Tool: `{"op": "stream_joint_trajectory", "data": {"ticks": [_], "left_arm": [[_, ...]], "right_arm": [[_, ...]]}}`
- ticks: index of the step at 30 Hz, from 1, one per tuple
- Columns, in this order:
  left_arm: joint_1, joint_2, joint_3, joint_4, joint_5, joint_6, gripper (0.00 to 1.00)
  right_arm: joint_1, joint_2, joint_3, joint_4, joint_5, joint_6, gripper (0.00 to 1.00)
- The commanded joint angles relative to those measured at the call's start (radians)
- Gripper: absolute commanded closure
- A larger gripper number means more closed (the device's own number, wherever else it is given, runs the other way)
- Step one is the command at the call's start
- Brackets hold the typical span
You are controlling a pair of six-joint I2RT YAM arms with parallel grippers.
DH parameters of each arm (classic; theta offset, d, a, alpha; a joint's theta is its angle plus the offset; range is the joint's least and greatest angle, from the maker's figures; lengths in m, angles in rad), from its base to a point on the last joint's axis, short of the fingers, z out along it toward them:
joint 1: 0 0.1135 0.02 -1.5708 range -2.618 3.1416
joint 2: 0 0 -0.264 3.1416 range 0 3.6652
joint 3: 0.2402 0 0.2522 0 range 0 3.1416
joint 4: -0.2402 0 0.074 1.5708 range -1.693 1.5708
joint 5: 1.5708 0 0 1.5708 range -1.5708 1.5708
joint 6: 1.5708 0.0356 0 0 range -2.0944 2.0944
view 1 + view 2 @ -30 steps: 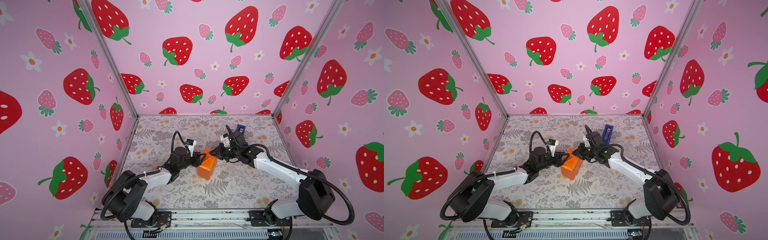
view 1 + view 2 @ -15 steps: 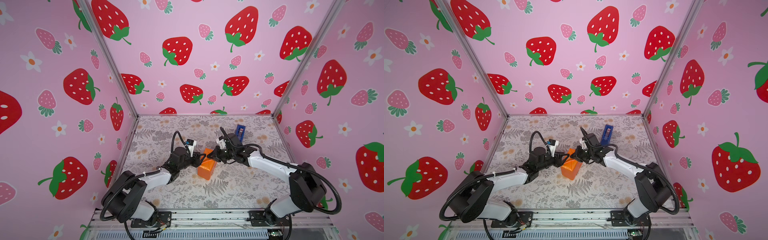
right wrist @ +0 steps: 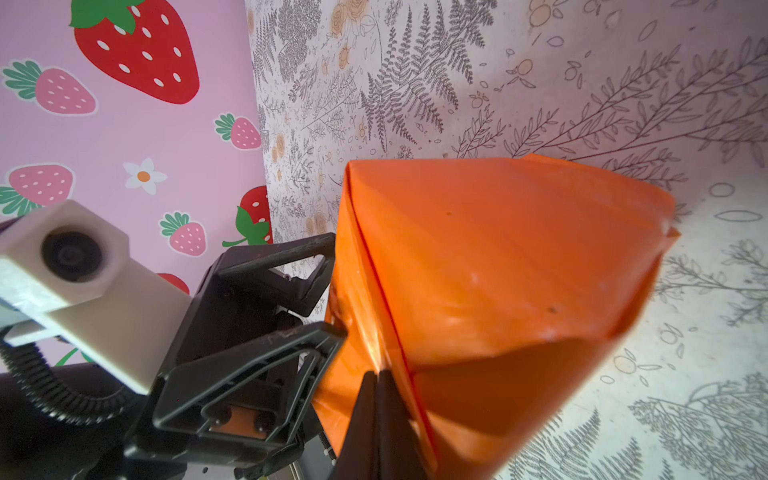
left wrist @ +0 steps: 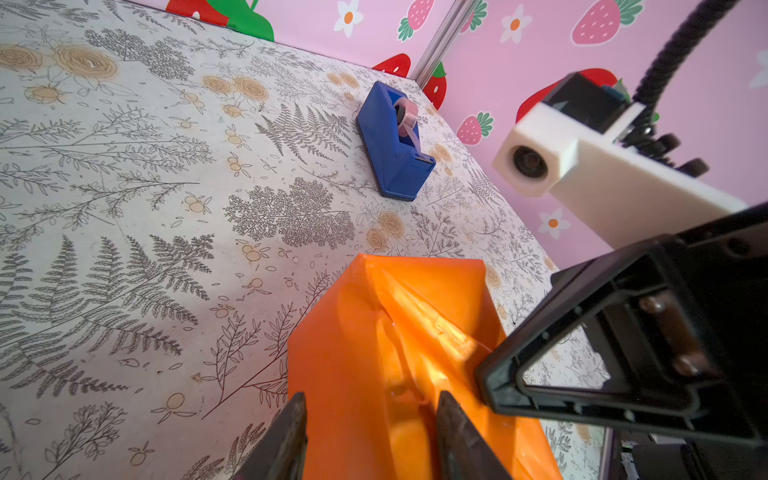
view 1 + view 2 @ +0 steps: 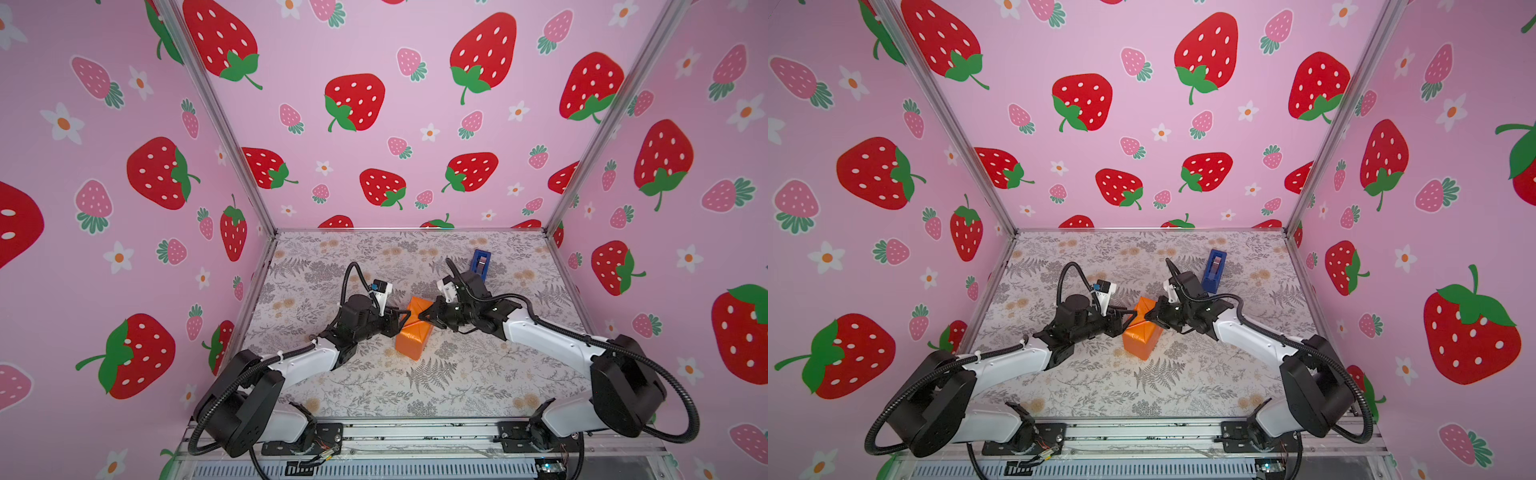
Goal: Wrap the gift box in paper
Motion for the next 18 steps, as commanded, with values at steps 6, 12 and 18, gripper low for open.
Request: {"op": "stream_joint_trajectory", "data": {"ticks": [6, 12, 18], "left_arm": [[0.004, -0.050, 0.232, -0.391, 0.108, -0.002, 0.63], [0.003, -0.027, 0.280, -0.477, 0.212, -0.081, 0.80], [0.005, 0.011, 0.257, -0.481, 0.261, -0.114, 0.93]], "right_arm": [[-0.001, 0.017, -0.032, -0.070, 0.022, -0.011, 1.00], [-0.002, 0.016, -0.035, -0.071, 0.023, -0.011, 1.00], [-0.001, 0.015, -0.036, -0.074, 0.025, -0.012, 1.00]]}}
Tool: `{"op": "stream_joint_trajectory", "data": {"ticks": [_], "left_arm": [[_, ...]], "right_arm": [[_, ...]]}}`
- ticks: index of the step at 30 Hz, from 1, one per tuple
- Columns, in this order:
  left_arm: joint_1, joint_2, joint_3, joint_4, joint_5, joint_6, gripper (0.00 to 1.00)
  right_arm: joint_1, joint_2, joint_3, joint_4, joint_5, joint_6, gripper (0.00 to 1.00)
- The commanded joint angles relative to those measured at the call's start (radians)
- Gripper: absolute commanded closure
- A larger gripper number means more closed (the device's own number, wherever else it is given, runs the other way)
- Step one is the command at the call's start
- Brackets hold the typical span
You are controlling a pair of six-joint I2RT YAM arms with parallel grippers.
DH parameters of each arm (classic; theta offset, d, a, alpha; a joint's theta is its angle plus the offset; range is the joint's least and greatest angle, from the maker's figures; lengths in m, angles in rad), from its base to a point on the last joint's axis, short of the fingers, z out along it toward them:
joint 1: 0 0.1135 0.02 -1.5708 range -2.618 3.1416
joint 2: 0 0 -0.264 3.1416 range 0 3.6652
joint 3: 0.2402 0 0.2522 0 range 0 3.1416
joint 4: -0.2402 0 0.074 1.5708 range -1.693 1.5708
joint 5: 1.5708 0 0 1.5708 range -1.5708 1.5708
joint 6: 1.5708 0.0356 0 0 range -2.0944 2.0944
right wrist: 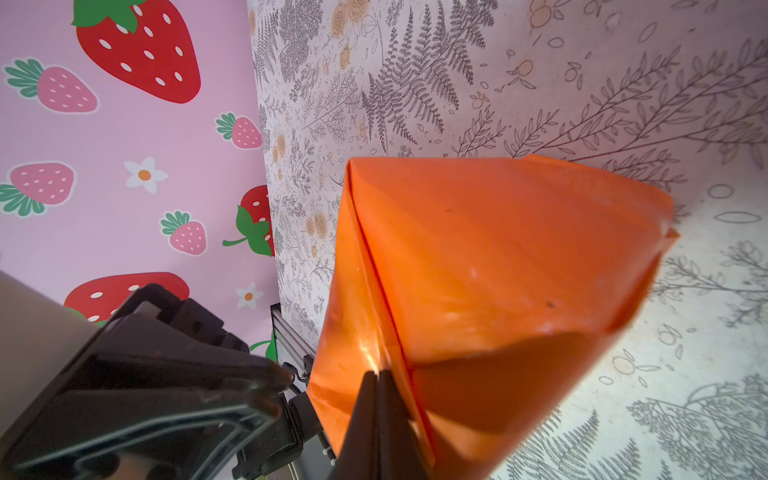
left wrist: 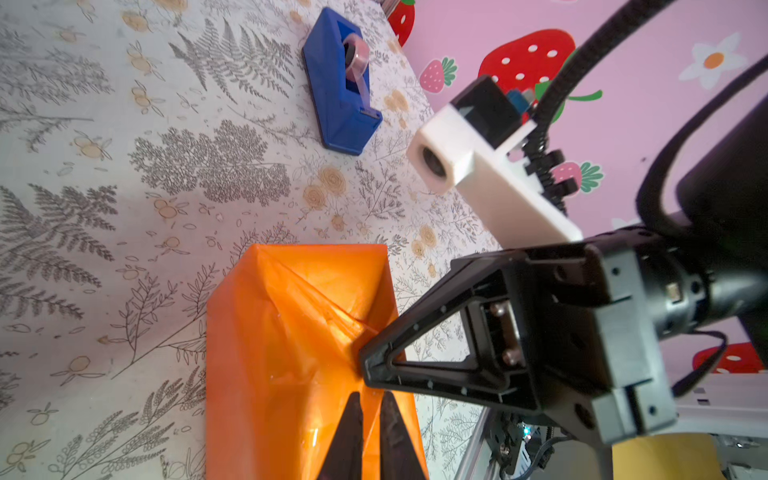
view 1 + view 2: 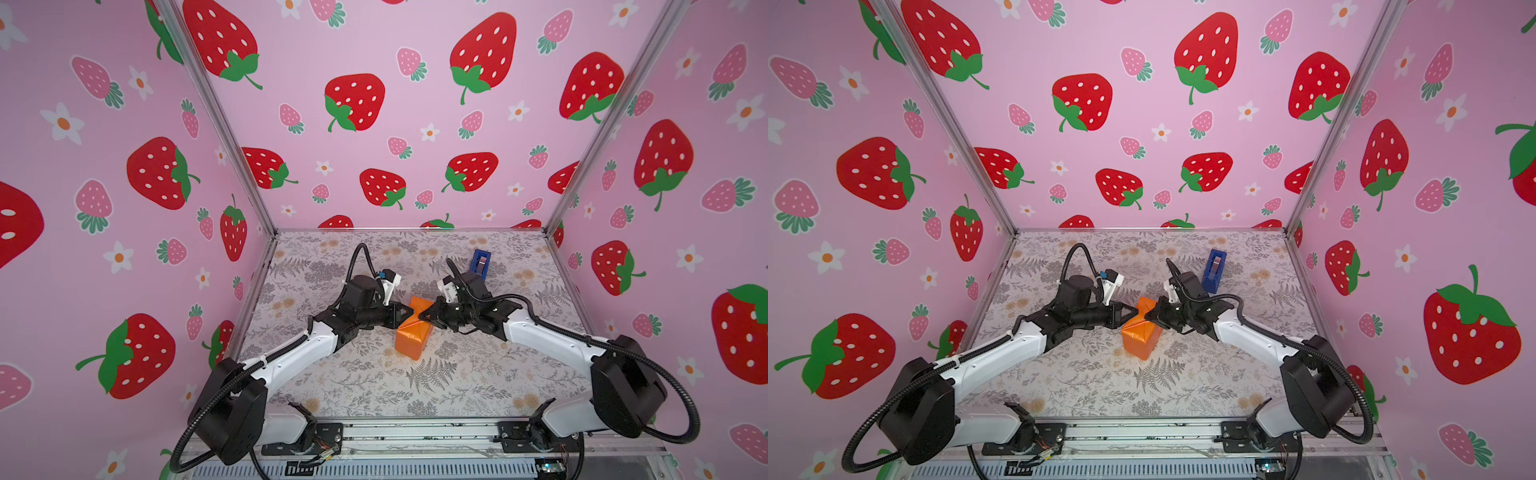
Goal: Wrap the gift box in paper
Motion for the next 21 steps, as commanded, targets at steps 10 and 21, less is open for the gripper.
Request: {"op": "stream_joint_trajectory", "data": {"ticks": [10, 21], "left_arm": [[0.005, 0.058, -0.039, -0.052, 0.067, -0.052, 1.00], [0.009, 0.073, -0.050, -0.073, 0.068, -0.038, 1.00]], "right_arm": [[-0.002, -0.001, -0.021, -0.081, 0.033, -0.004, 1.00], [-0.035, 0.068, 0.079, 0.045, -0.109, -0.010, 0.99]]}}
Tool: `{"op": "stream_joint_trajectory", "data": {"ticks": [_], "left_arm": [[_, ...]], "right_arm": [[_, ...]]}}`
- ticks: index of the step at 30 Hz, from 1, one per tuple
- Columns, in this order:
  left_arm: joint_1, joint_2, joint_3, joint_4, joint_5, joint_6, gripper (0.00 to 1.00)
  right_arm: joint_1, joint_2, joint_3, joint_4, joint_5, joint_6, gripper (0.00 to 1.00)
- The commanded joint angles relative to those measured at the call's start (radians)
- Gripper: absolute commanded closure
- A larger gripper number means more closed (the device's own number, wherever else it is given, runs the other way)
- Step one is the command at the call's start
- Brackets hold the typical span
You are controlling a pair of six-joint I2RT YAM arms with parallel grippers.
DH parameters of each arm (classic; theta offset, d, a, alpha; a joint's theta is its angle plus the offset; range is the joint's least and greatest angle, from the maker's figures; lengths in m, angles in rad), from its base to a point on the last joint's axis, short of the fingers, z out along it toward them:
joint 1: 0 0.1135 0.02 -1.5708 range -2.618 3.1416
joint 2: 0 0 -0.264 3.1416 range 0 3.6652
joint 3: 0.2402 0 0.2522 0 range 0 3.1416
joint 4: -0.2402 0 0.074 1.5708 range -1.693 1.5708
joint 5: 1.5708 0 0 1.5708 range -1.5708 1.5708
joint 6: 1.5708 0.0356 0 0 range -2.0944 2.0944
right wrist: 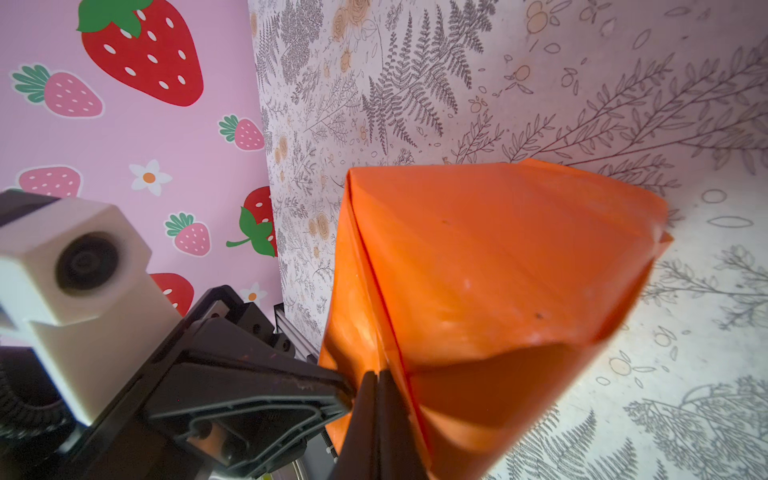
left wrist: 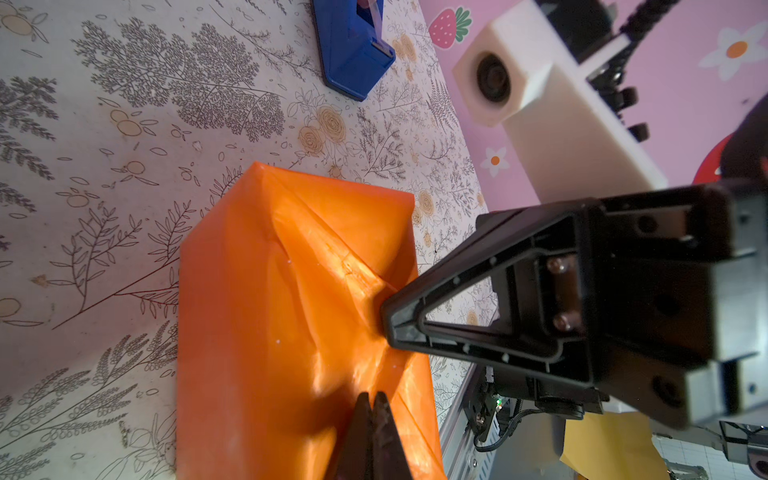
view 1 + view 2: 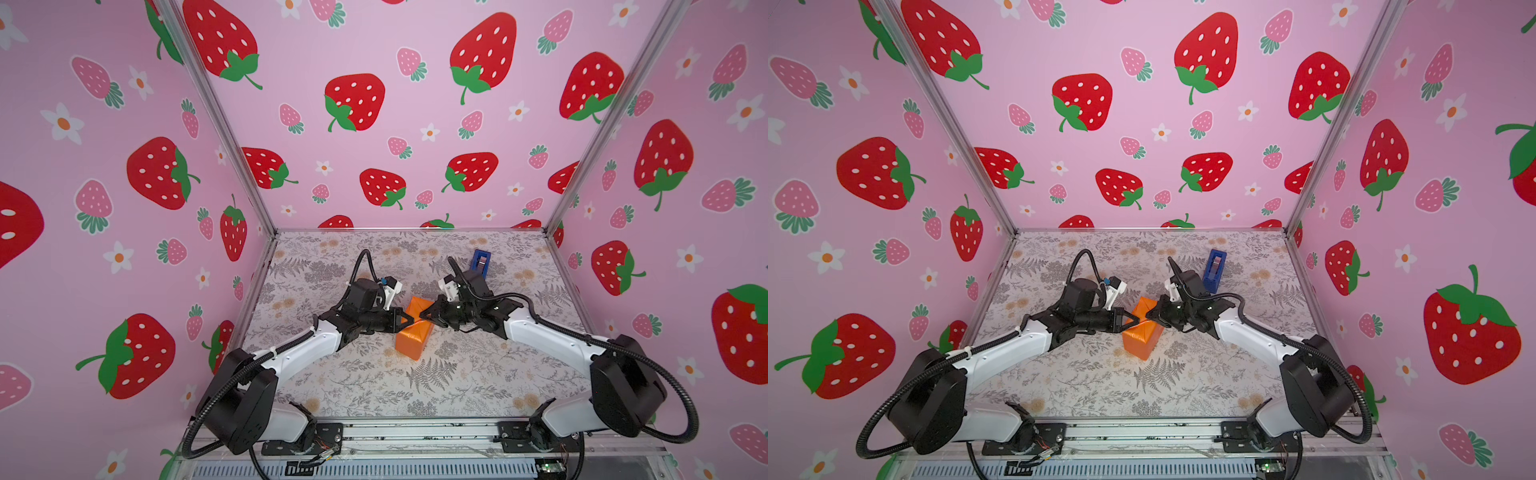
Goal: Wrap the gift box in paper
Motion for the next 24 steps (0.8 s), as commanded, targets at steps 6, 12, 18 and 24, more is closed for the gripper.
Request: {"op": "stream_joint_trajectory", "data": {"ticks": [6, 12, 18, 24], "left_arm": [[-0.001, 0.037, -0.031, -0.079, 0.001, 0.001, 1.00], [0.001, 0.033, -0.034, -0.089, 0.001, 0.000, 1.00], [0.002, 0.027, -0.049, -0.094, 0.001, 0.000, 1.00], [0.004, 0.026, -0.060, -0.089, -0.003, -0.009, 1.00]], "right_arm": [[-0.008, 0.130, 0.114, 0.061, -0.102, -0.032, 1.00], [-0.052, 0.182, 0.126, 0.007, -0.084, -0.069, 1.00], [-0.134, 0.198, 0.116, -0.020, -0.055, -0.121, 1.00], [-0.150, 0.157, 0.177, -0.077, -0.071, -0.160, 1.00]]}}
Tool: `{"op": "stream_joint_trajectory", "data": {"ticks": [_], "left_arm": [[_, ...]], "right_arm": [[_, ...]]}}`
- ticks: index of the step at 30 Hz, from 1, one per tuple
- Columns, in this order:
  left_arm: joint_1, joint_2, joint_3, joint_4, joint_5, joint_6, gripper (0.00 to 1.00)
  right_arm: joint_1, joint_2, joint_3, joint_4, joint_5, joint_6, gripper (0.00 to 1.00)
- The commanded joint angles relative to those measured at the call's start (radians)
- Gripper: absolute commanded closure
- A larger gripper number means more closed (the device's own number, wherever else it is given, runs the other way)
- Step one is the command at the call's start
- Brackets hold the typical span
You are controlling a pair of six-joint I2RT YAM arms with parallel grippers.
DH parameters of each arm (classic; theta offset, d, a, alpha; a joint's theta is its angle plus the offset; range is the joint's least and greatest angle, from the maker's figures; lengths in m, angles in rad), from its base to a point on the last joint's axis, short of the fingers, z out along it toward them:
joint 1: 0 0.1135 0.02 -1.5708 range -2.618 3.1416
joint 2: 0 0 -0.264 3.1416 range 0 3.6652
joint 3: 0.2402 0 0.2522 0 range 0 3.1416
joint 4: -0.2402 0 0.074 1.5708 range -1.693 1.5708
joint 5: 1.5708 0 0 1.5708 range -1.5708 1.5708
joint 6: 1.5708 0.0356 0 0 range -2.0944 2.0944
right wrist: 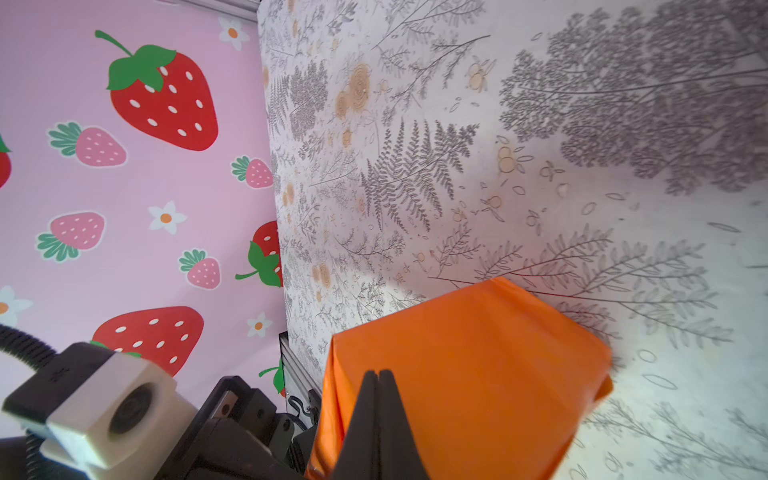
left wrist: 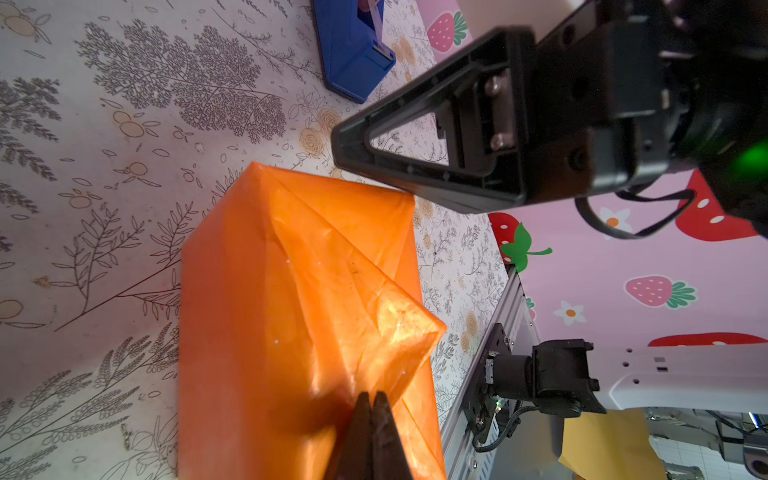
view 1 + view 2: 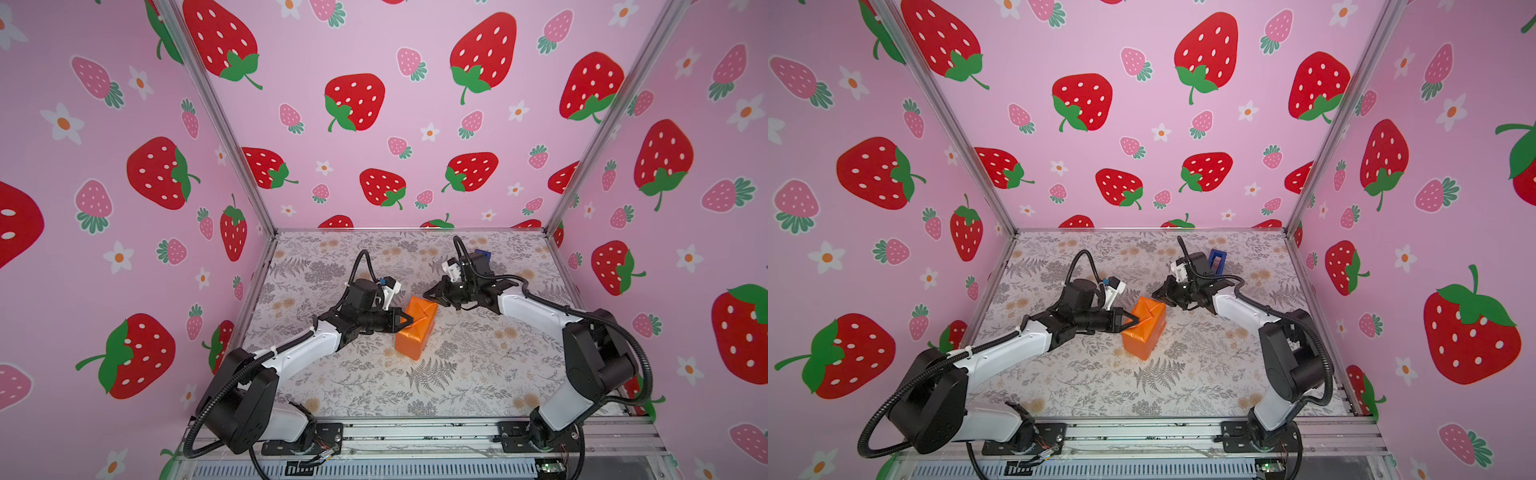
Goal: Wrap the gift box in paper
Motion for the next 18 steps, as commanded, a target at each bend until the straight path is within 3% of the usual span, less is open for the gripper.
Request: {"op": "stream_joint_trajectory", "data": {"ticks": [1, 11, 14, 18], "left_arm": [[-0.004, 0.026, -0.044, -0.113, -0.011, -0.008, 1.00], [0.000, 0.031, -0.035, -0.130, -0.011, -0.001, 1.00], [0.003, 0.033, -0.034, -0.135, -0.011, 0.002, 1.00], [0.005, 0.034, -0.032, -0.146, -0.010, 0.009, 1.00]], "right_arm": [[0.001, -0.037, 0.038, -0.075, 0.012, -0.036, 1.00], [0.119, -0.124, -0.081, 0.056, -0.163, 0.055, 1.00], [0.149, -0.109, -0.088, 0.019, -0.135, 0.039, 1.00], [0.139, -0.106, -0.090, -0.140, -0.001, -0.025, 1.00]]}}
